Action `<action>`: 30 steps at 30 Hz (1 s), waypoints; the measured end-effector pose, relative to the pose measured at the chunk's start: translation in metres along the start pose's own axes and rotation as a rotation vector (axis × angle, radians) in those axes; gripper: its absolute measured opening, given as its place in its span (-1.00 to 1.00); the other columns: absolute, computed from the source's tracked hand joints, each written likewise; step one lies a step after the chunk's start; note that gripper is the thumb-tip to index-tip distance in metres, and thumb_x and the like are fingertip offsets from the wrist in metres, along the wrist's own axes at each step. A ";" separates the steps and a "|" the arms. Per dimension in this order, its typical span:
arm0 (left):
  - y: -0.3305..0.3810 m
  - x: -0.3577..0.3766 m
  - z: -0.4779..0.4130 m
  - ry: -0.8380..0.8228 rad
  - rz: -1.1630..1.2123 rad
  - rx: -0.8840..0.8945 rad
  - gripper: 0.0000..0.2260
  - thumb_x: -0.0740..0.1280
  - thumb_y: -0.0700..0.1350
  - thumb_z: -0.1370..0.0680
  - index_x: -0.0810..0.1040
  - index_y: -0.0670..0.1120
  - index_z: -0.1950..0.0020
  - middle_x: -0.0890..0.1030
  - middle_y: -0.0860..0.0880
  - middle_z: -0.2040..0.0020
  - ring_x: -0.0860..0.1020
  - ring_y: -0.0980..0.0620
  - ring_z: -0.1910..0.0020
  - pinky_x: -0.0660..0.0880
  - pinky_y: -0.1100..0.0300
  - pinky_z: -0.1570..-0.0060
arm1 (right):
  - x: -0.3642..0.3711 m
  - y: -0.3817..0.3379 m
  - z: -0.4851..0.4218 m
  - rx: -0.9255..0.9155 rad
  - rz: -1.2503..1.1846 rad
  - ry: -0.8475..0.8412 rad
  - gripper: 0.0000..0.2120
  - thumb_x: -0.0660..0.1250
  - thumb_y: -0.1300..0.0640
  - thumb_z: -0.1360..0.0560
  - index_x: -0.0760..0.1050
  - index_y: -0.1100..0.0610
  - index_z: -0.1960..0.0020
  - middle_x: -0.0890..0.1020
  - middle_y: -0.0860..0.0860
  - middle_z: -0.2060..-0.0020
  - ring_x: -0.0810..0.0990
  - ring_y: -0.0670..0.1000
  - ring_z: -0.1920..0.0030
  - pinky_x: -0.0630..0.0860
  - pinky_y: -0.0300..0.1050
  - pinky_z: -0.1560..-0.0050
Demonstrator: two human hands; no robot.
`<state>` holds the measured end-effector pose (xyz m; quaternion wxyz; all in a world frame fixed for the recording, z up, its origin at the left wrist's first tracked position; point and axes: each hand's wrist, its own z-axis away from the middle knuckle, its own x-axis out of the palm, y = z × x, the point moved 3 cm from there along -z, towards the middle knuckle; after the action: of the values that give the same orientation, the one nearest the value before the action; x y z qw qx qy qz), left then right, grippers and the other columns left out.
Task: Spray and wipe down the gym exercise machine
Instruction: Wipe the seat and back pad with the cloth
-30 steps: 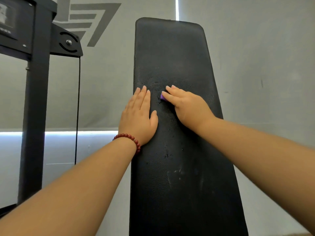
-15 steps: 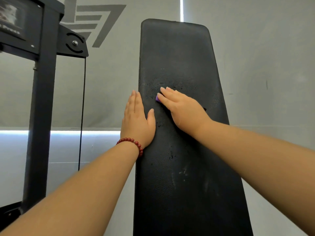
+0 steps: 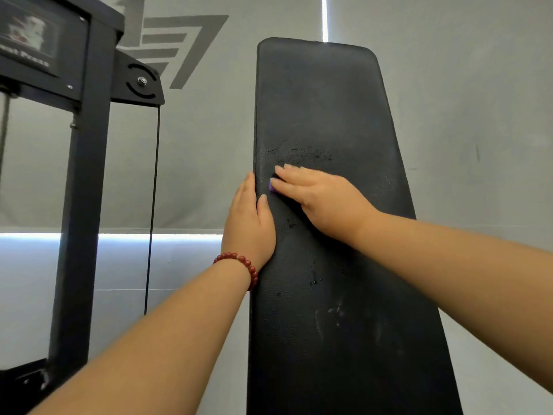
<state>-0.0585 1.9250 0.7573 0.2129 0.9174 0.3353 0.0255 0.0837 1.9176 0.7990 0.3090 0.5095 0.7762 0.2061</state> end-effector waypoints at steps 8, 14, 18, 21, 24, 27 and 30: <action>-0.003 -0.002 0.002 0.067 0.132 -0.062 -0.61 0.07 -0.17 -0.68 0.30 -0.03 -0.53 0.39 0.01 -0.47 0.34 0.08 -0.43 0.22 0.32 -0.37 | 0.000 -0.009 -0.030 0.092 -0.053 0.022 -0.58 0.19 0.35 -0.47 0.57 0.18 -0.28 0.57 0.16 -0.28 0.58 0.20 -0.24 0.58 0.11 -0.07; -0.006 -0.002 0.002 0.069 0.170 -0.066 -0.63 0.05 -0.16 -0.69 0.33 -0.05 -0.51 0.42 0.00 -0.44 0.37 0.08 -0.40 0.23 0.36 -0.33 | 0.003 -0.010 -0.008 -0.086 -0.032 0.027 -0.58 0.13 0.32 -0.44 0.62 0.19 -0.19 0.63 0.15 -0.18 0.64 0.18 -0.15 0.43 0.08 -0.19; -0.008 -0.002 0.003 0.067 0.181 -0.069 -0.63 0.05 -0.14 -0.69 0.34 -0.03 -0.50 0.44 0.01 -0.43 0.39 0.07 -0.39 0.26 0.29 -0.35 | -0.004 -0.003 0.009 -0.172 -0.038 -0.056 -0.55 0.06 0.28 -0.48 0.61 0.17 -0.22 0.62 0.13 -0.21 0.61 0.17 -0.20 0.47 0.06 -0.20; -0.006 -0.003 0.003 0.061 0.144 -0.076 -0.63 0.06 -0.13 -0.69 0.31 -0.03 -0.51 0.41 0.01 -0.45 0.36 0.07 -0.41 0.18 0.45 -0.24 | -0.010 0.001 -0.016 -0.016 -0.015 -0.036 -0.55 0.06 0.29 -0.53 0.58 0.08 -0.27 0.57 0.06 -0.30 0.55 0.09 -0.30 0.55 -0.03 -0.15; -0.005 -0.003 0.003 0.057 0.114 -0.068 -0.62 0.07 -0.14 -0.69 0.30 -0.04 -0.52 0.40 -0.01 -0.46 0.35 0.05 -0.42 0.19 0.42 -0.26 | -0.003 -0.008 -0.021 0.102 -0.054 0.037 -0.58 0.11 0.29 -0.52 0.60 0.10 -0.25 0.58 0.08 -0.29 0.56 0.11 -0.28 0.54 0.01 -0.15; -0.003 -0.003 0.004 0.034 0.072 -0.022 -0.60 0.08 -0.17 -0.68 0.26 -0.08 -0.53 0.36 -0.05 -0.49 0.31 0.03 -0.45 0.18 0.30 -0.39 | 0.002 -0.015 0.015 -0.016 -0.055 0.130 -0.58 0.10 0.24 -0.45 0.66 0.14 -0.14 0.66 0.10 -0.14 0.65 0.11 -0.13 0.55 -0.11 -0.08; 0.000 -0.002 0.002 -0.029 -0.048 0.052 -0.57 0.05 -0.17 -0.68 0.15 -0.13 -0.57 0.19 -0.04 -0.56 0.15 0.05 -0.53 0.00 0.39 -0.40 | -0.005 -0.008 0.036 -0.103 -0.035 0.046 -0.59 0.11 0.26 -0.48 0.64 0.15 -0.18 0.65 0.12 -0.17 0.63 0.14 -0.16 0.53 -0.06 -0.12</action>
<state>-0.0592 1.9230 0.7555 0.1941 0.9146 0.3548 -0.0016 0.1047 1.9100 0.7687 0.3207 0.4744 0.7802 0.2519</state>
